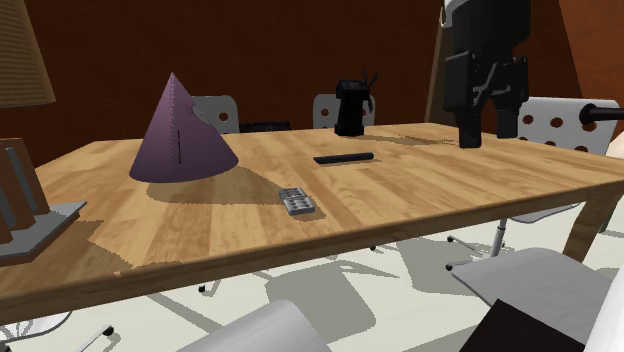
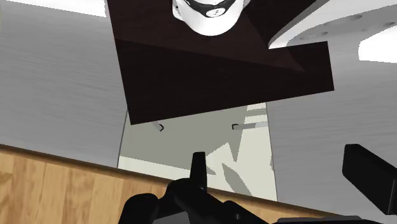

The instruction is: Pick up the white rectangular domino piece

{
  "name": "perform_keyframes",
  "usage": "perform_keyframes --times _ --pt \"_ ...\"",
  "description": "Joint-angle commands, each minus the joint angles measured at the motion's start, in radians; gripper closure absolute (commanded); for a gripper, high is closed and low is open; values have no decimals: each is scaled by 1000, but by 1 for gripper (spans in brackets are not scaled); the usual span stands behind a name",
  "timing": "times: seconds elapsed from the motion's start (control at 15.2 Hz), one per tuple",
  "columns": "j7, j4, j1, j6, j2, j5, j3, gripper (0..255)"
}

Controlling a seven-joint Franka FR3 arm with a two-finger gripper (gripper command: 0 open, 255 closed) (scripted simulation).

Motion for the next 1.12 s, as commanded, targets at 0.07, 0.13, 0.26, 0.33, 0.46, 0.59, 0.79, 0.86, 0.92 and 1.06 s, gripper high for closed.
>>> perform_keyframes --times 0.07,0.13,0.26,0.33,0.46,0.59,0.79,0.86,0.92,1.06 --pt "19 -1 1 33 23 10 12 0" --pt "38 0 2 65 47 19 23 0" --pt "76 5 4 130 99 35 45 0" --pt "94 10 6 161 126 42 56 0" --pt "131 24 7 223 183 52 77 0" --pt "167 44 7 281 243 60 97 0" --pt "222 84 6 363 337 63 125 0" --pt "240 100 5 388 369 62 134 0" --pt "258 117 5 413 402 60 142 0" --pt "296 156 3 458 468 53 158 0"
